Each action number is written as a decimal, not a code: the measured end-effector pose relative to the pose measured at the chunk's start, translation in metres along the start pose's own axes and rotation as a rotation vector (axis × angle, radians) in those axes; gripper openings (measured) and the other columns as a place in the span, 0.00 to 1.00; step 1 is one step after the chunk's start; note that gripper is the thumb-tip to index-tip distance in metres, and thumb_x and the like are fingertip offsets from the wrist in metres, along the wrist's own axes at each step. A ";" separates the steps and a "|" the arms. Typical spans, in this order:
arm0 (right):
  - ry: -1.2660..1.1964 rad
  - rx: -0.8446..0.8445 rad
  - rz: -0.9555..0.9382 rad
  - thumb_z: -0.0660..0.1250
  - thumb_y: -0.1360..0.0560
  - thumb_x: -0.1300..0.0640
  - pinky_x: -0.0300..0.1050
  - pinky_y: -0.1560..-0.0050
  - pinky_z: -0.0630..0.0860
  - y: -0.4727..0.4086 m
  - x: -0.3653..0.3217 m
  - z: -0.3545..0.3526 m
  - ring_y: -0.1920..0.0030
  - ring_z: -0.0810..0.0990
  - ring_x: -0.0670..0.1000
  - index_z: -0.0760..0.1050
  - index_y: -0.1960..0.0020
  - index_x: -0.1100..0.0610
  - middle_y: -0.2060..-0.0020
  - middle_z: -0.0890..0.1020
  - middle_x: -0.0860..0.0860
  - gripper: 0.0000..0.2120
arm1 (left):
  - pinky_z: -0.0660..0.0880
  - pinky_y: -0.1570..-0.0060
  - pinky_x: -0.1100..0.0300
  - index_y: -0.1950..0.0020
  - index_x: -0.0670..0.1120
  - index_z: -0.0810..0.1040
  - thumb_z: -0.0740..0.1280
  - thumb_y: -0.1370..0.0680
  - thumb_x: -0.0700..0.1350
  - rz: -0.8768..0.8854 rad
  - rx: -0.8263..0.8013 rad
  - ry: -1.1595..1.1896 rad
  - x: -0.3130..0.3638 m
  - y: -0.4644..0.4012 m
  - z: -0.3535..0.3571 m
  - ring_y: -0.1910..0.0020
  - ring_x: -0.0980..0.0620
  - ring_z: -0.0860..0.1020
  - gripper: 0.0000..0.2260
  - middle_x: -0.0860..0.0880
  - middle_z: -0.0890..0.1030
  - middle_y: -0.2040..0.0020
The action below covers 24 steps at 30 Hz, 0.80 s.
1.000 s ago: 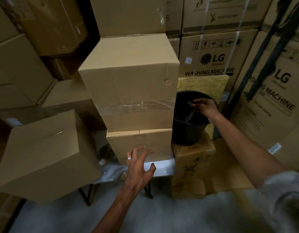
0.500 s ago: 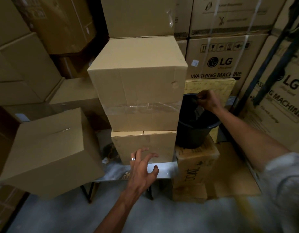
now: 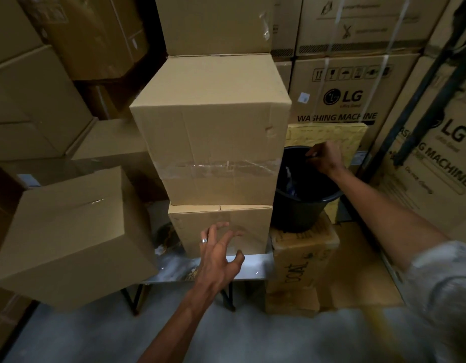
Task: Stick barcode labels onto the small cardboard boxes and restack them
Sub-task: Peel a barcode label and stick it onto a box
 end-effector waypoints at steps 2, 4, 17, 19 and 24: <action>-0.011 -0.008 0.003 0.71 0.27 0.67 0.44 0.53 0.71 0.002 0.000 0.000 0.49 0.84 0.60 0.86 0.49 0.63 0.51 0.86 0.60 0.08 | 0.65 0.40 0.55 0.38 0.62 0.75 0.68 0.30 0.50 0.007 0.012 0.017 0.002 -0.002 -0.001 0.34 0.55 0.60 0.21 0.52 0.70 0.32; -0.047 -0.008 -0.005 0.69 0.27 0.69 0.44 0.53 0.72 0.004 -0.001 -0.003 0.48 0.84 0.61 0.85 0.48 0.64 0.50 0.86 0.61 0.10 | 0.64 0.40 0.56 0.38 0.59 0.77 0.66 0.30 0.52 0.003 0.004 0.013 0.002 -0.004 0.000 0.33 0.53 0.62 0.20 0.51 0.71 0.33; -1.171 0.153 0.502 0.66 0.18 0.52 0.41 0.61 0.81 0.125 -0.061 0.003 0.62 0.85 0.48 0.83 0.50 0.57 0.62 0.86 0.49 0.10 | 0.66 0.39 0.57 0.21 0.52 0.63 0.68 0.30 0.50 -0.087 -0.055 0.112 -0.003 -0.010 -0.003 0.34 0.55 0.63 0.37 0.51 0.70 0.31; -1.290 0.099 0.513 0.67 0.19 0.54 0.40 0.61 0.80 0.147 -0.073 0.005 0.61 0.84 0.47 0.83 0.49 0.57 0.62 0.86 0.50 0.08 | 0.65 0.40 0.56 0.21 0.52 0.61 0.68 0.30 0.50 -0.097 -0.053 0.129 -0.002 -0.010 -0.003 0.35 0.56 0.63 0.38 0.51 0.71 0.32; -1.493 0.019 0.564 0.69 0.21 0.57 0.38 0.60 0.77 0.192 -0.101 0.005 0.62 0.82 0.46 0.82 0.47 0.58 0.61 0.85 0.49 0.06 | 0.65 0.39 0.55 0.21 0.51 0.60 0.68 0.30 0.49 -0.096 -0.025 0.167 -0.002 -0.006 -0.011 0.35 0.56 0.64 0.38 0.52 0.71 0.34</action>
Point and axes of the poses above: each hand's wrist, its own y-axis away from the middle knuckle, its own z-axis out of the palm, x = y × z, the point moved 4 cm from there along -y, towards the middle knuckle
